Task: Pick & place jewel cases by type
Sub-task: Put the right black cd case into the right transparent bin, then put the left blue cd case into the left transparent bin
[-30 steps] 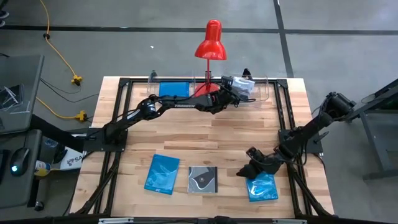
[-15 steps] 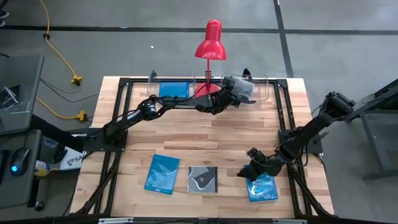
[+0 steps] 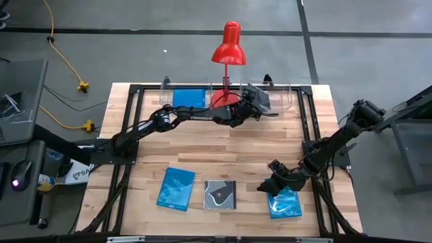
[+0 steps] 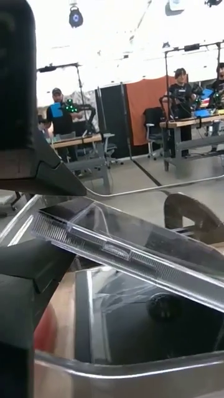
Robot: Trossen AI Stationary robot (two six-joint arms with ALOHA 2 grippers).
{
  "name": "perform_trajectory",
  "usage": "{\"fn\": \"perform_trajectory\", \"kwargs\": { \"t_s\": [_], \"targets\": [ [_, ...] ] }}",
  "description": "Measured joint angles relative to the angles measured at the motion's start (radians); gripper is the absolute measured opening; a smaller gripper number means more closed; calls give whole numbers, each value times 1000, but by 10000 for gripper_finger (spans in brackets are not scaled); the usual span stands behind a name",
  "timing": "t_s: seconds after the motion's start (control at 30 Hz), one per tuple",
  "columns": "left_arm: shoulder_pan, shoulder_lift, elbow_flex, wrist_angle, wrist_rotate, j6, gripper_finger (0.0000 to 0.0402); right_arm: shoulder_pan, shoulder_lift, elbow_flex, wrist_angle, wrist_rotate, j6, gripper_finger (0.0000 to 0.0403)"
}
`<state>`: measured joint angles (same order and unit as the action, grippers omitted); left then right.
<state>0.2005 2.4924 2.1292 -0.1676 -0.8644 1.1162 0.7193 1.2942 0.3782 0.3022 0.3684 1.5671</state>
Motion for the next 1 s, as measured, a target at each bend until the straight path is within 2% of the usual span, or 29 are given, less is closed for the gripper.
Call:
{"fn": "perform_trajectory", "kwargs": {
  "t_s": [0.2, 0.47, 0.77, 1.0],
  "targets": [
    [-12, 2, 65, -29, -62, 94, 106, 0, 0, 0, -1, 0, 0, 247],
    [-12, -3, 226, -31, -57, 136, 106, 0, 0, 0, -1, 0, -1, 247],
    [-11, -4, 223, -106, -36, 136, 106, 0, 0, 0, -2, 21, -5, 247],
    [-11, -31, 225, -59, -66, 140, 106, 0, 0, 0, -2, 34, -6, 247]
  ]
}}
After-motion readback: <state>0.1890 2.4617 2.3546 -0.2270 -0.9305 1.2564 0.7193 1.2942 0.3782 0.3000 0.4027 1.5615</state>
